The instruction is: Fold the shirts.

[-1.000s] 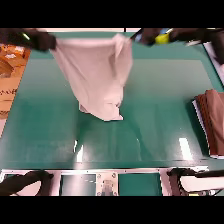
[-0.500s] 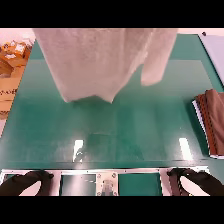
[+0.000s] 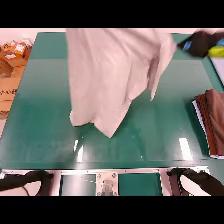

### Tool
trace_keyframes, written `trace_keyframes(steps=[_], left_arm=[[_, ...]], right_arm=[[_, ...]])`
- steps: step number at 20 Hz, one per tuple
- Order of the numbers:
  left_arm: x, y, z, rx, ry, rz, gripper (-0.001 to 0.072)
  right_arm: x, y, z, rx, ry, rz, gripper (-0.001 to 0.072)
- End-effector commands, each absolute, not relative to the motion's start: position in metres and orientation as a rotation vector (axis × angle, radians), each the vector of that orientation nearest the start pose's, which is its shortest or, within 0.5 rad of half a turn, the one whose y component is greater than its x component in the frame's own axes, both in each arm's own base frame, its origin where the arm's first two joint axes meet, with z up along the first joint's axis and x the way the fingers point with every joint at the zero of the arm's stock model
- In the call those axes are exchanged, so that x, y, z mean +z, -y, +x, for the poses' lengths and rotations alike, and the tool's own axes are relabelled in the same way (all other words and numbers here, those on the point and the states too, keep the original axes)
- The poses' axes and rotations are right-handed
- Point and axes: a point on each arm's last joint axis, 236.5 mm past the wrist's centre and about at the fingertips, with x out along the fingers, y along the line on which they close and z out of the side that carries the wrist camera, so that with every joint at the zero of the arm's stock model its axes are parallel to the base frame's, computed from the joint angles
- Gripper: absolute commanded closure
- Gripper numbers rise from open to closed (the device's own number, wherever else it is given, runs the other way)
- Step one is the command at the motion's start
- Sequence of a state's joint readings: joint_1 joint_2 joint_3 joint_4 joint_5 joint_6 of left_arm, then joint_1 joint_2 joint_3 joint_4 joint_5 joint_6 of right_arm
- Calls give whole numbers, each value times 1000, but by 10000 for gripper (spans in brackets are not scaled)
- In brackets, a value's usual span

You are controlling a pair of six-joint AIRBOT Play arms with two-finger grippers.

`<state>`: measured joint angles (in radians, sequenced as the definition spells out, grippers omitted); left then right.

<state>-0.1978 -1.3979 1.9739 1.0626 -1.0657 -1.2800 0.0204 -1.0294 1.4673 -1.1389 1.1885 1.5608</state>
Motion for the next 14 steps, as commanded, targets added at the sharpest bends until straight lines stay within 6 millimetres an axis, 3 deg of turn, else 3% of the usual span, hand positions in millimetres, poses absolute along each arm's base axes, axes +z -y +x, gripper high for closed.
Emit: trace_keyframes(steps=[1, 4, 6, 8, 10, 13, 14], left_arm=[[221, 249, 501, -749, -674, -119, 685], [110, 301, 504, -817, -898, -106, 686], [50, 333, 494, -852, -1008, -91, 686], [13, 353, 482, -869, -1088, -87, 666], [9, 351, 479, -843, -1127, -112, 180], [33, 310, 473, -826, -1212, -97, 180], [42, 290, 469, -800, -1254, -125, 306]], right_arm=[[115, -68, 393, 199, -988, 364, 703], [19, -62, 382, 132, -1156, 441, 703], [-20, -62, 376, 107, -1223, 469, 703], [-41, -62, 377, 100, -1268, 477, 704], [-45, -58, 383, 94, -1273, 478, 703], [-29, -39, 397, 77, -1225, 485, 702], [-23, -30, 402, 69, -1210, 488, 703]])
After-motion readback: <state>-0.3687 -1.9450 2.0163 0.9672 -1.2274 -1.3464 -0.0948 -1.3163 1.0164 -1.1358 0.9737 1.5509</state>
